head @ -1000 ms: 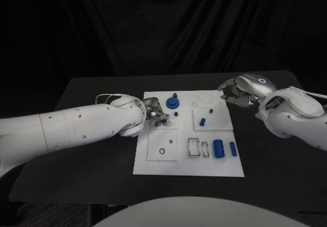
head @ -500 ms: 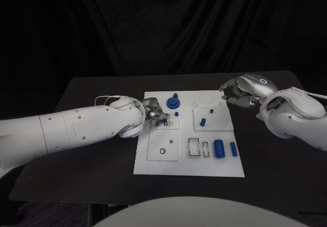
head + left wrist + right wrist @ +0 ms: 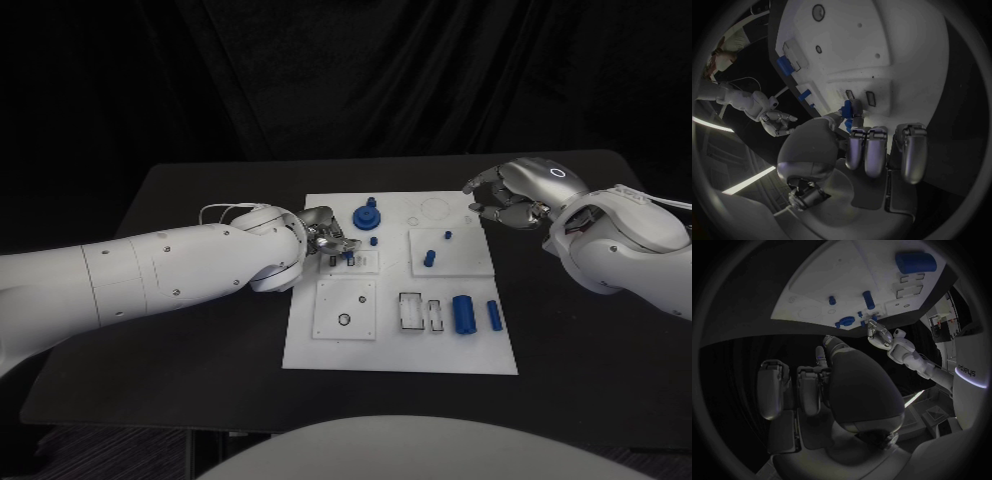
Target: Assemble the parts on the task board
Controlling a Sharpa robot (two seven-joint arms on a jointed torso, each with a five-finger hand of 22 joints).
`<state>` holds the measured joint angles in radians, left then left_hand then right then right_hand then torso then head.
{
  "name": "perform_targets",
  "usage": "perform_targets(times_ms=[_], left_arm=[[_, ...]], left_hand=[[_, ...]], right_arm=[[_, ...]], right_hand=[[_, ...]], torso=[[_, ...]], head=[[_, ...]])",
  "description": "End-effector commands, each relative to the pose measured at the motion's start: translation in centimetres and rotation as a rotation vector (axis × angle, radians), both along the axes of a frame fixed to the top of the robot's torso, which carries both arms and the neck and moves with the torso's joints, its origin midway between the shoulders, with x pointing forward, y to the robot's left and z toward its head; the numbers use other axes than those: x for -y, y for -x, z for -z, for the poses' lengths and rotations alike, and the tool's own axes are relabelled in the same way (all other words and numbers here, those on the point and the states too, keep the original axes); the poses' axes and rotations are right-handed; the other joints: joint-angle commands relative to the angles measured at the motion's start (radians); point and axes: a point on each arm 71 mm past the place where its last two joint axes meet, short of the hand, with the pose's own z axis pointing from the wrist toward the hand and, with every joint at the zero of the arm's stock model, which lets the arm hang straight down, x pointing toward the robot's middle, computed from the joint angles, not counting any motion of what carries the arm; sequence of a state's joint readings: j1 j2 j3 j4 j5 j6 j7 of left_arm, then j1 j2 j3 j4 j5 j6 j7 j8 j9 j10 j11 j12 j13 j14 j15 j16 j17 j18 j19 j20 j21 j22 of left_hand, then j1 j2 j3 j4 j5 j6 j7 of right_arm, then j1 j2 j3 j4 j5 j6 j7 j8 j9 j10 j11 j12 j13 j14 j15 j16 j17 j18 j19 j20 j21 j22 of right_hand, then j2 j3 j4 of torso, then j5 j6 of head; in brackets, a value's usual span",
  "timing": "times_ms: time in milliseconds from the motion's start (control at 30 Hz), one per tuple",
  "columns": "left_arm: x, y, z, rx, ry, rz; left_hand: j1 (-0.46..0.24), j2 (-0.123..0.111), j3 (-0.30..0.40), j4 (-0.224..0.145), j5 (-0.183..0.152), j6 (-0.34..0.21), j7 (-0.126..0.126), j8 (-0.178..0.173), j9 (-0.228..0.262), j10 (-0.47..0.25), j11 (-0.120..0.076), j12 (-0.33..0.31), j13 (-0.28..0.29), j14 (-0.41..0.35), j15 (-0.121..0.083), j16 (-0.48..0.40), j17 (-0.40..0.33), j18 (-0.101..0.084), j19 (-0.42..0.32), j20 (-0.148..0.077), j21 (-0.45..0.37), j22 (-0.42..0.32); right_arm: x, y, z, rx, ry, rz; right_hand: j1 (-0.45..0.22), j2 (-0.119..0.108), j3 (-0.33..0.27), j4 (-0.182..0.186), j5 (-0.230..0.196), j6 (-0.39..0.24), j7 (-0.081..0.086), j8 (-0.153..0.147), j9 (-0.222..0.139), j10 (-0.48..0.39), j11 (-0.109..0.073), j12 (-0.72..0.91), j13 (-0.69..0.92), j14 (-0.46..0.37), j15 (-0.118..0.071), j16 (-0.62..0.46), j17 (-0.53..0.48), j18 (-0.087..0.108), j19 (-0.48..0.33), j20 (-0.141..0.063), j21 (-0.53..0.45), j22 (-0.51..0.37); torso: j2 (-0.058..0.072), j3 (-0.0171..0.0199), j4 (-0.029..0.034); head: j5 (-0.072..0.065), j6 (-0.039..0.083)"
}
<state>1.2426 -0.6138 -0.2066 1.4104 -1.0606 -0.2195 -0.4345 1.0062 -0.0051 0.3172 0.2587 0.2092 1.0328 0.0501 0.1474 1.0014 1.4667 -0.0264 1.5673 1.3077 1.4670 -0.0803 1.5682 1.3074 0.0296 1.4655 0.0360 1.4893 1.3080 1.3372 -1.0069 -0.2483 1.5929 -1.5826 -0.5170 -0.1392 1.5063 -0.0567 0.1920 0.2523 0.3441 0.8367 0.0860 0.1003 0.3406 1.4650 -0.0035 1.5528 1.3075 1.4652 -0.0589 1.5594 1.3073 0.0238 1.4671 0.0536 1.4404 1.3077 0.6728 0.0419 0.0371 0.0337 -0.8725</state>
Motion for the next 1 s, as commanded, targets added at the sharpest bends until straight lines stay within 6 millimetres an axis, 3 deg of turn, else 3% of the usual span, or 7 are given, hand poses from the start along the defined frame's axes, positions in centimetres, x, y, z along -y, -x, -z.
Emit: perform_targets(times_ms=[33, 367, 567, 1000], left_arm=[[-0.02, 0.32, 0.63, -0.021, -0.004, 0.008], [-0.21, 0.35, 0.69, -0.020, -0.002, 0.008], [-0.41, 0.35, 0.72, -0.019, -0.002, 0.005], [-0.82, 0.48, 0.72, -0.017, 0.005, 0.006]], left_hand=[[-0.010, -0.001, -0.008, 0.007, -0.004, 0.001, 0.005, -0.006, -0.022, 0.104, 0.008, 0.004, 0.263, 0.104, 0.010, 0.003, 0.263, 0.005, 0.022, 0.005, -0.003, 0.157], [-0.014, -0.003, -0.032, 0.024, -0.010, 0.006, 0.004, -0.009, -0.022, 0.104, 0.008, 0.004, 0.263, 0.104, 0.010, 0.003, 0.263, 0.005, 0.021, 0.006, -0.005, 0.156], [-0.025, -0.001, -0.063, 0.031, -0.030, 0.015, 0.003, -0.011, -0.021, 0.104, 0.006, 0.004, 0.263, 0.104, 0.009, 0.003, 0.263, 0.006, 0.019, 0.006, -0.007, 0.156], [-0.032, 0.005, -0.076, 0.031, -0.028, 0.018, 0.002, -0.011, -0.019, 0.104, 0.006, 0.004, 0.263, 0.104, 0.009, 0.003, 0.263, 0.008, 0.016, 0.005, -0.012, 0.151]], right_arm=[[0.11, 0.03, 0.13, -0.005, 0.003, 0.015], [0.16, 0.03, 0.14, -0.006, 0.003, 0.018], [0.17, 0.03, 0.17, -0.007, 0.004, 0.020], [0.22, 0.06, 0.24, -0.009, 0.004, 0.023]], right_hand=[[0.001, -0.006, 0.004, 0.000, 0.006, 0.007, 0.001, -0.003, -0.001, 0.080, -0.002, -0.006, 0.242, 0.100, -0.005, -0.006, 0.251, 0.011, 0.029, -0.005, -0.006, 0.216], [0.001, -0.006, 0.004, 0.000, 0.006, 0.007, 0.001, -0.003, -0.001, 0.080, -0.002, -0.006, 0.242, 0.100, -0.005, -0.006, 0.251, 0.011, 0.029, -0.005, -0.006, 0.216], [0.000, -0.008, 0.004, 0.002, 0.007, 0.007, 0.001, -0.004, -0.002, 0.079, -0.002, -0.007, 0.241, 0.100, -0.005, -0.006, 0.251, 0.011, 0.028, -0.005, -0.008, 0.216], [0.000, -0.008, 0.005, 0.002, 0.008, 0.008, 0.001, -0.004, -0.002, 0.079, -0.002, -0.007, 0.240, 0.100, -0.005, -0.006, 0.250, 0.011, 0.028, -0.005, -0.008, 0.216]], torso=[[0.001, -0.0005, 0.0007], [0.000, 0.0002, -0.0008], [0.000, 0.0006, -0.0006], [0.001, 0.0000, 0.0001]], head=[[0.000, 0.000], [0.001, 0.000], [0.002, 0.000], [0.003, 0.000]])
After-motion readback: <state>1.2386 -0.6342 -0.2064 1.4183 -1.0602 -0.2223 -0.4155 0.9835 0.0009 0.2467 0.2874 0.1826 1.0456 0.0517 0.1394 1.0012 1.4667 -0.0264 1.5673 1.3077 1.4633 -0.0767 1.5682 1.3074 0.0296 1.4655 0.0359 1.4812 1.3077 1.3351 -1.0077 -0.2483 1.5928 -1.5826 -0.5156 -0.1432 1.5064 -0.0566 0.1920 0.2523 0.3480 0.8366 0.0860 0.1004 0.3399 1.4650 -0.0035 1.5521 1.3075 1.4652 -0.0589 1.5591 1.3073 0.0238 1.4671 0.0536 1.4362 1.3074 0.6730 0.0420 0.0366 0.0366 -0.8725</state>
